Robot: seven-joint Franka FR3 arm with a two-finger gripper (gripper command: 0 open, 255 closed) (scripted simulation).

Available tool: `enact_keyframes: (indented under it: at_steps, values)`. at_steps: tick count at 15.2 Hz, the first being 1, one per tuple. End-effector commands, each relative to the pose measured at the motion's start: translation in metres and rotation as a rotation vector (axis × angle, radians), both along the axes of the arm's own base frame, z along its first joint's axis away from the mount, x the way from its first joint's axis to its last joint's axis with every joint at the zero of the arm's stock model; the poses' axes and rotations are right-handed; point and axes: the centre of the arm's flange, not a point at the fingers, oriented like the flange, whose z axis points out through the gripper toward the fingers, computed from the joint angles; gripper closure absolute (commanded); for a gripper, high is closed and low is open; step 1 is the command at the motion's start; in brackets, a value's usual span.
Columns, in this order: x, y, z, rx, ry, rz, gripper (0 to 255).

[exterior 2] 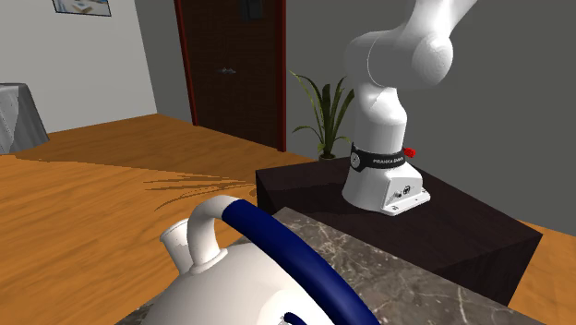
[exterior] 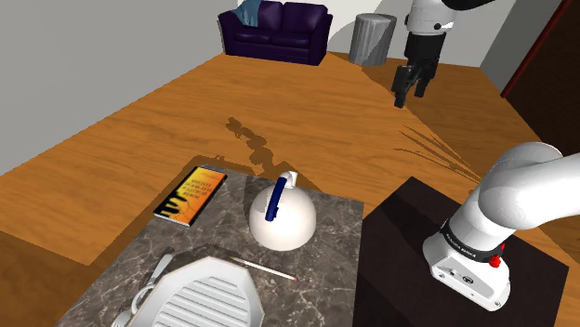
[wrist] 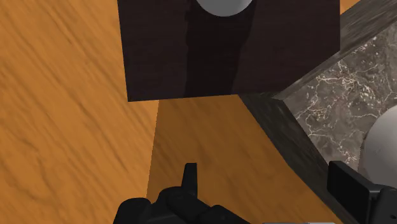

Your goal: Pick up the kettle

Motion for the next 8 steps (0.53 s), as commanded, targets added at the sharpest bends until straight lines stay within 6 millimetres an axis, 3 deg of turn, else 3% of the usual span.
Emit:
enact_keyframes:
  at_steps: [1, 8]
  values:
    - [0.000, 0.000, 0.000, 0.000, 0.000, 0.000, 0]
    - [-0.005, 0.086, -0.024, -0.002, 0.002, -0.222, 0]
